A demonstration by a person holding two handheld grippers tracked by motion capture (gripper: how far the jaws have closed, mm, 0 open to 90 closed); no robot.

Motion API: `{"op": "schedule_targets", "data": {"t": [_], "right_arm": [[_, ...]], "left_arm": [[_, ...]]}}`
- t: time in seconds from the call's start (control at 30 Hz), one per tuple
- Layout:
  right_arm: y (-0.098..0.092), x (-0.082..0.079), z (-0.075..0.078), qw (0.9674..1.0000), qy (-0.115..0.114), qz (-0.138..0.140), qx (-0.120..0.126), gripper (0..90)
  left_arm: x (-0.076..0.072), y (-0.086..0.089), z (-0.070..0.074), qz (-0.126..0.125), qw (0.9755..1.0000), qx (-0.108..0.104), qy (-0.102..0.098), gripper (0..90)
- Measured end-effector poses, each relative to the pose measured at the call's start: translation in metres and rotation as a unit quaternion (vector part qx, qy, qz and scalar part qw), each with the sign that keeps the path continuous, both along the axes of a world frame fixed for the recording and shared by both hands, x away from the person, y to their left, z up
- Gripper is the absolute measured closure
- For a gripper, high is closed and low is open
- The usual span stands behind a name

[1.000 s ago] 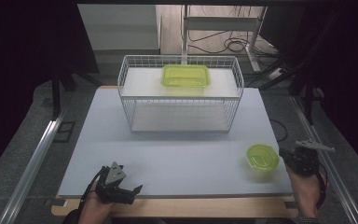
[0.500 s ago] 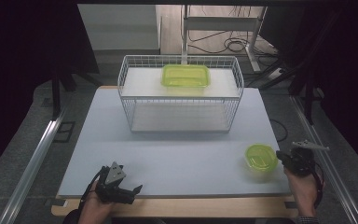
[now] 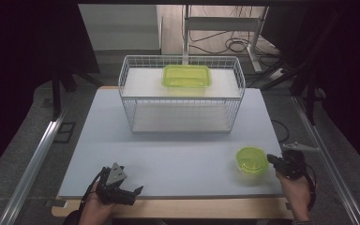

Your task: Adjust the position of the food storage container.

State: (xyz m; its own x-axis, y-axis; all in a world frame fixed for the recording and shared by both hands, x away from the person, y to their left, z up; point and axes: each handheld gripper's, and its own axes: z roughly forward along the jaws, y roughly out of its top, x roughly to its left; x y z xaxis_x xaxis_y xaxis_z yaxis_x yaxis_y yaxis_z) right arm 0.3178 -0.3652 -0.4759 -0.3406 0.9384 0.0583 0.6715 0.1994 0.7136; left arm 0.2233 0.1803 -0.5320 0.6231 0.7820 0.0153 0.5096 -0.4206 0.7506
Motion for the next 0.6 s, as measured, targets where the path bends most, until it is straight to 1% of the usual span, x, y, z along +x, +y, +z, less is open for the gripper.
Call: {"op": "schedule_targets", "data": {"t": [0.07, 0.13, 0.3, 0.43, 0.6], "right_arm": [[0.009, -0.001, 0.0, 0.9999, 0.003, 0.012, 0.003, 89.7], [0.01, -0.002, -0.001, 0.9999, 0.005, 0.015, 0.004, 89.7], [0.023, -0.004, -0.001, 0.9993, 0.013, 0.033, 0.013, 89.7], [0.025, -0.004, -0.001, 0.9992, 0.014, 0.036, 0.011, 89.7], [0.02, -0.007, -0.002, 0.9995, 0.013, 0.028, -0.002, 89.7]], "left_arm": [[0.0, 0.0, 0.0, 0.0, 1.0, 0.001, 0.0, 1.2], [0.0, 0.0, 0.0, 0.0, 1.0, 0.001, 0.001, 1.3], [0.0, -0.001, 0.0, -0.001, 1.0, 0.002, 0.0, 1.3], [0.0, 0.0, 0.0, -0.001, 1.0, 0.001, 0.0, 1.3], [0.0, 0.0, 0.0, 0.0, 1.0, 0.001, 0.001, 1.3]]}}
